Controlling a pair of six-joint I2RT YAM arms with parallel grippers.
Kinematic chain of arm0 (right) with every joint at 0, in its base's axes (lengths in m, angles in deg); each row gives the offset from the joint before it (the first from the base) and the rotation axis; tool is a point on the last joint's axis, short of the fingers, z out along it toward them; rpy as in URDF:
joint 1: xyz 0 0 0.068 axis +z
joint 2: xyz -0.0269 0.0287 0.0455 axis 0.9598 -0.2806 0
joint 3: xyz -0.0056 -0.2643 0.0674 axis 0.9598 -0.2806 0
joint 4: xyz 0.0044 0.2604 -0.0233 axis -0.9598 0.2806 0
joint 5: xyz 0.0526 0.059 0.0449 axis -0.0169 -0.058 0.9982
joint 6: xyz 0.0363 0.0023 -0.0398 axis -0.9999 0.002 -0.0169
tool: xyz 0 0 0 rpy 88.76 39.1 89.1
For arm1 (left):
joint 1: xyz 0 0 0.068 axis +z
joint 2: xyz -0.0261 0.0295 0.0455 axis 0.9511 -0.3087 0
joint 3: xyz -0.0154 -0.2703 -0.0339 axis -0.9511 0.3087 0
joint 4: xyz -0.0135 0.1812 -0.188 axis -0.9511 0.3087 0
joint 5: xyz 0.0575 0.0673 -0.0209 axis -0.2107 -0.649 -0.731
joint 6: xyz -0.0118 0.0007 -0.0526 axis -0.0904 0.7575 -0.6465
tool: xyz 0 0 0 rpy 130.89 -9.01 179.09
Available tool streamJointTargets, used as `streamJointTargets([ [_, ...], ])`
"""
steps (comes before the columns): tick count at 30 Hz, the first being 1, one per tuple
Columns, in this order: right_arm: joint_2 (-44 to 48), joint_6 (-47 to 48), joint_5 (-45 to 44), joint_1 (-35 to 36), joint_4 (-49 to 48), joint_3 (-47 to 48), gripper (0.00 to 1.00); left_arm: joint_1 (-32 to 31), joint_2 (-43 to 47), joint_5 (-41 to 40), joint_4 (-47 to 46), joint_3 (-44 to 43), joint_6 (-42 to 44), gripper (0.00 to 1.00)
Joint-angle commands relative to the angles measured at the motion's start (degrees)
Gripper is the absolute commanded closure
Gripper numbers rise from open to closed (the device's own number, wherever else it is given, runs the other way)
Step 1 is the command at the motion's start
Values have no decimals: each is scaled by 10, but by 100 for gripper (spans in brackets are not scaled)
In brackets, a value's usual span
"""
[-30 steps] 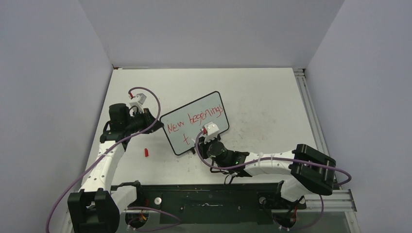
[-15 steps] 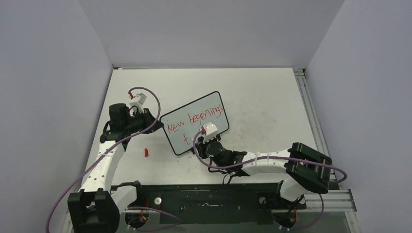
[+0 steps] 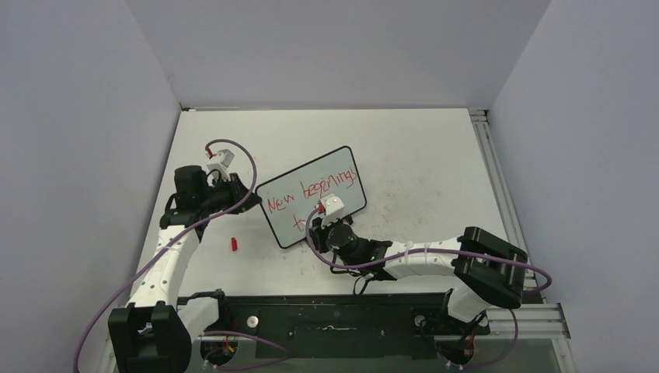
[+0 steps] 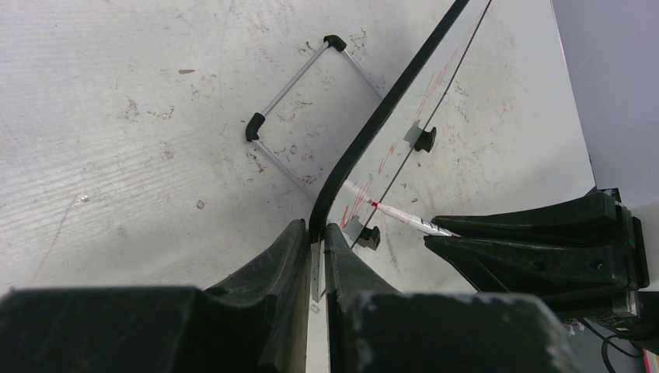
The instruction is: Write a sentence on the whiteboard
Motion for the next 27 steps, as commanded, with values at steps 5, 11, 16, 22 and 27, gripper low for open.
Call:
streamJointTargets([
  [5, -8, -1, 9, -3, -21, 9, 95, -4, 8, 10, -16, -6, 0, 100],
  [11, 0, -16, 0, -1, -12, -8, 95, -4, 10, 10, -15, -6, 0, 100],
  [16, 10, -22, -6, 2, -6, -18, 95, -4, 10, 10, -15, -5, -1, 100],
  [22, 20, -25, -23, 4, 3, -23, 95, -4, 10, 9, -15, -6, 0, 100],
  [27, 27, -31, -43, 4, 8, -24, 95, -4, 11, 9, -15, -5, 0, 100],
])
